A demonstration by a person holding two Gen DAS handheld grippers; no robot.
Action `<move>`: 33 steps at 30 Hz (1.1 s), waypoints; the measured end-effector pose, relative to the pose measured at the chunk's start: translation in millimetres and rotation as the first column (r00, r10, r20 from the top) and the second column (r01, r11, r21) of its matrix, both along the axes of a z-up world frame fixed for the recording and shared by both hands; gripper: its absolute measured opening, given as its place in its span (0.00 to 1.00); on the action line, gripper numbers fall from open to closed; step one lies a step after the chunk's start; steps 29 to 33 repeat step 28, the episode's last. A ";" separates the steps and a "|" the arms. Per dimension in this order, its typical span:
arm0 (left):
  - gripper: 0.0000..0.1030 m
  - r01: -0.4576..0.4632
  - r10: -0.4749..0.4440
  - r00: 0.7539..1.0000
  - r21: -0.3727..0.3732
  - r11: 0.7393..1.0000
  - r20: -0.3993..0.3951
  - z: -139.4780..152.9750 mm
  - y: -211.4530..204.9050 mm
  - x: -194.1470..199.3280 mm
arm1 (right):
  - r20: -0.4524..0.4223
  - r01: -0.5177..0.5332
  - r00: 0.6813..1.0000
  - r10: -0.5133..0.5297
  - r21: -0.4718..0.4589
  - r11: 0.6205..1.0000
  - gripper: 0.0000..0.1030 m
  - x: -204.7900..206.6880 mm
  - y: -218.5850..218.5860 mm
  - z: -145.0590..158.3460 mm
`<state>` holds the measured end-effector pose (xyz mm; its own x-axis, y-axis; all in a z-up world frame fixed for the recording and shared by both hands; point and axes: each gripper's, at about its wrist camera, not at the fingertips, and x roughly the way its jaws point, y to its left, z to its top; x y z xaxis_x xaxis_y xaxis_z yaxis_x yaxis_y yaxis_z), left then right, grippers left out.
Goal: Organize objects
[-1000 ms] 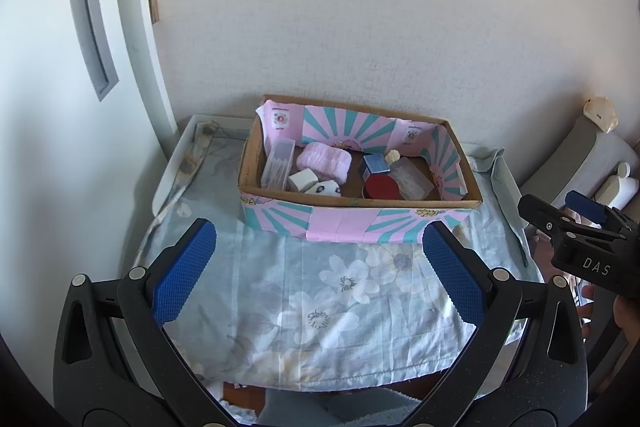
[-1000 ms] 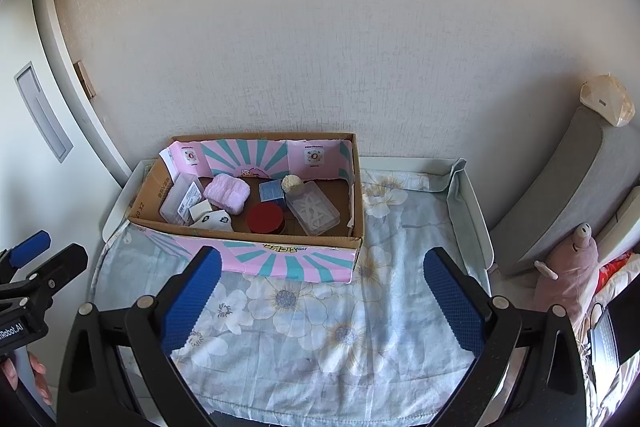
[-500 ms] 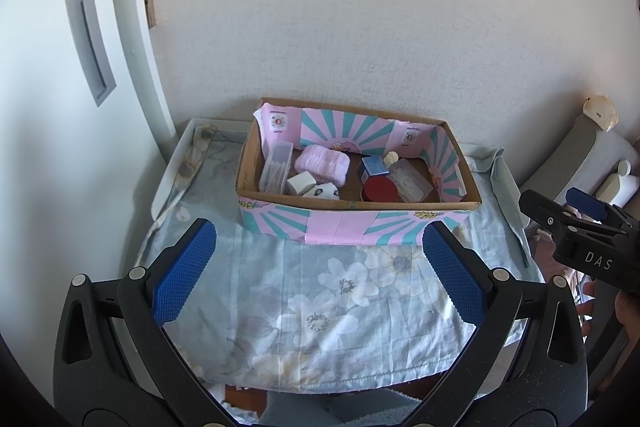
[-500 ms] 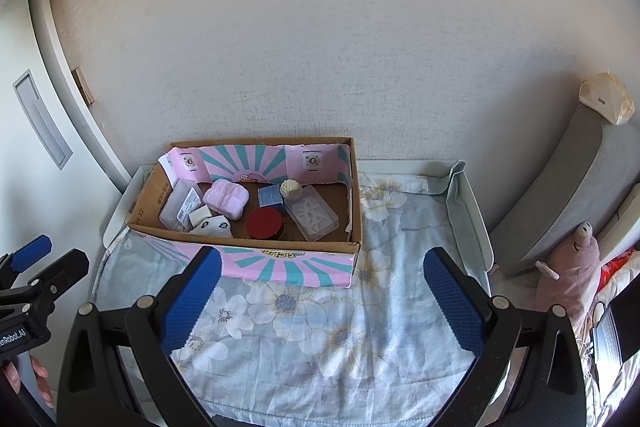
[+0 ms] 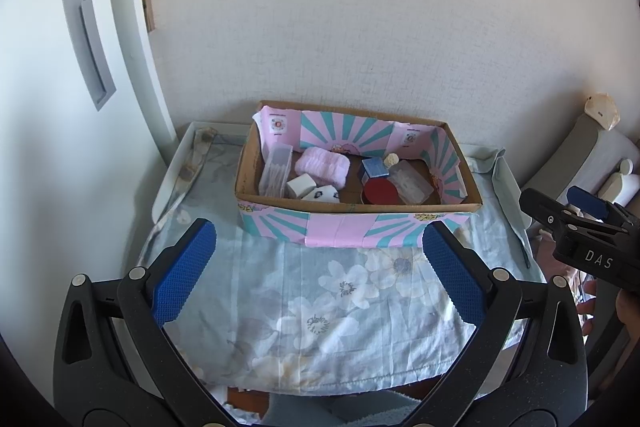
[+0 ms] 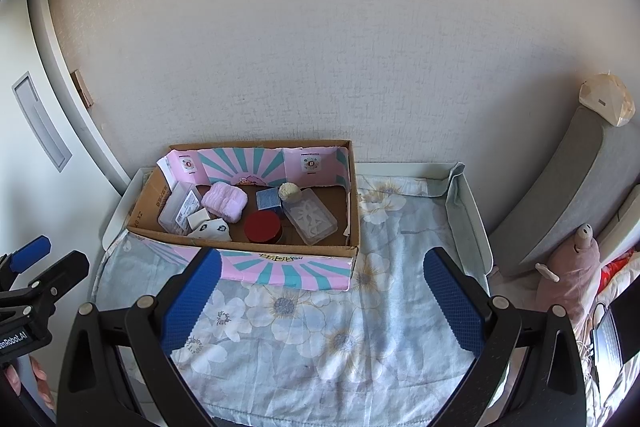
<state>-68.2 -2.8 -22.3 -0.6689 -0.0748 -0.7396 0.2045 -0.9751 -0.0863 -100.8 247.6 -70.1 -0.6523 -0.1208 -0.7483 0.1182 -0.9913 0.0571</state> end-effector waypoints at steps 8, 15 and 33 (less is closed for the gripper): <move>1.00 -0.010 0.010 1.000 0.004 1.000 -0.027 2.2 -0.7 1.1 | -0.007 -0.003 1.000 0.002 -0.002 1.000 0.98 -0.5 2.0 0.8; 1.00 -0.030 0.030 0.999 0.009 1.000 -0.012 2.0 -1.8 0.7 | -0.009 -0.003 1.000 0.003 -0.002 1.000 0.98 -1.0 2.6 1.0; 1.00 -0.107 0.104 0.993 -0.059 0.993 -0.053 10.0 -13.8 7.9 | -0.029 -0.010 1.000 0.010 0.008 1.000 0.98 -2.8 1.4 3.8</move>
